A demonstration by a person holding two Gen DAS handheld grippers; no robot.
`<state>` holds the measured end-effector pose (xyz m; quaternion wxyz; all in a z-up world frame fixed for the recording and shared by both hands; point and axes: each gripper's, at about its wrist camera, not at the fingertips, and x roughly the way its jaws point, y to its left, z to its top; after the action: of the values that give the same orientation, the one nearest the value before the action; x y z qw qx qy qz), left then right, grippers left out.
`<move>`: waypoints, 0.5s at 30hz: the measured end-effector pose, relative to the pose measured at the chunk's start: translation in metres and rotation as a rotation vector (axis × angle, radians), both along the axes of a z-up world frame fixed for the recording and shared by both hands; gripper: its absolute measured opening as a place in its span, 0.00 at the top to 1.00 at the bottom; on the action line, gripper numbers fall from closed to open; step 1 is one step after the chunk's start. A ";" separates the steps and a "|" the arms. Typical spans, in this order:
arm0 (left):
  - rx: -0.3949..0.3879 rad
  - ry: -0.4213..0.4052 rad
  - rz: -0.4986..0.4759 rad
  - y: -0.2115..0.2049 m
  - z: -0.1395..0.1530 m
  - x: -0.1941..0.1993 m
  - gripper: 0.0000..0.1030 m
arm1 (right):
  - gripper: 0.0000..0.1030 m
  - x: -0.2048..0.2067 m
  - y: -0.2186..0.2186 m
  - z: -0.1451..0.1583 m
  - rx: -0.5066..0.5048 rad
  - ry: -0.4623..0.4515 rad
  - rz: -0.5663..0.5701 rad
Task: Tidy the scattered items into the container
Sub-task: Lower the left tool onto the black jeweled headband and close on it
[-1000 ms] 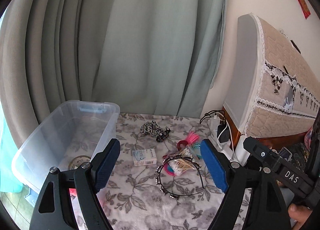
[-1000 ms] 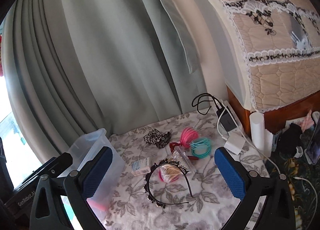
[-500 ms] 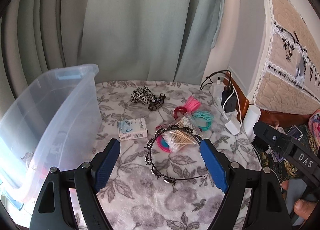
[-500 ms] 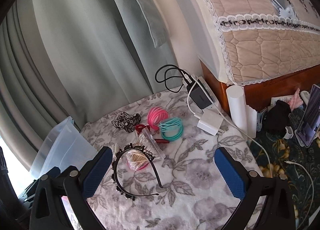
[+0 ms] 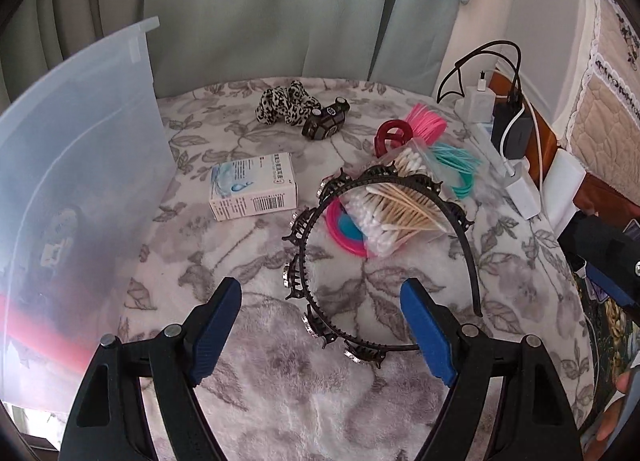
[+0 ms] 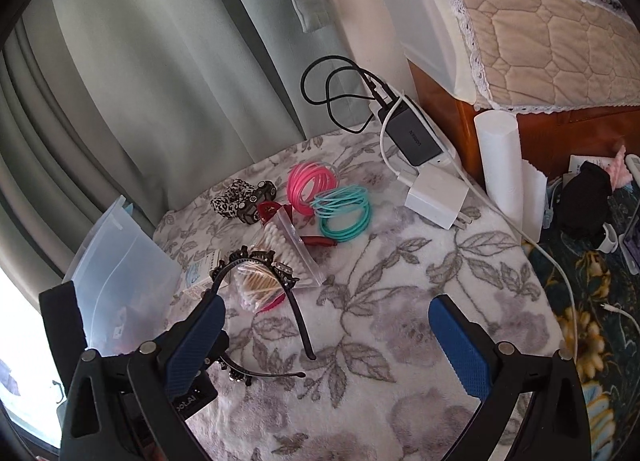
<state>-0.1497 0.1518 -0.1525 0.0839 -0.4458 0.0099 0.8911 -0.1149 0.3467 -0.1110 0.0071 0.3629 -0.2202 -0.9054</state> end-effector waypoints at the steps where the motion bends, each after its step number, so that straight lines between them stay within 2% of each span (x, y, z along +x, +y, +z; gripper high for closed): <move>1: 0.003 -0.007 0.003 0.000 -0.004 -0.002 0.22 | 0.00 -0.001 0.000 -0.002 -0.010 0.001 0.003; 3: -0.004 -0.017 0.006 0.000 -0.010 -0.005 0.27 | 0.01 -0.004 0.000 -0.004 -0.012 0.000 0.009; 11: 0.021 -0.068 0.028 -0.007 -0.027 -0.017 0.60 | 0.06 -0.016 -0.013 -0.010 0.031 -0.027 0.042; 15: 0.050 -0.075 0.041 -0.013 -0.031 -0.020 0.66 | 0.06 -0.021 -0.017 -0.013 0.038 -0.043 0.050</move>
<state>-0.1694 0.1383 -0.1833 0.0769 -0.4766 -0.0246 0.8754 -0.1361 0.3295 -0.1241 0.0184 0.3876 -0.1939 -0.9010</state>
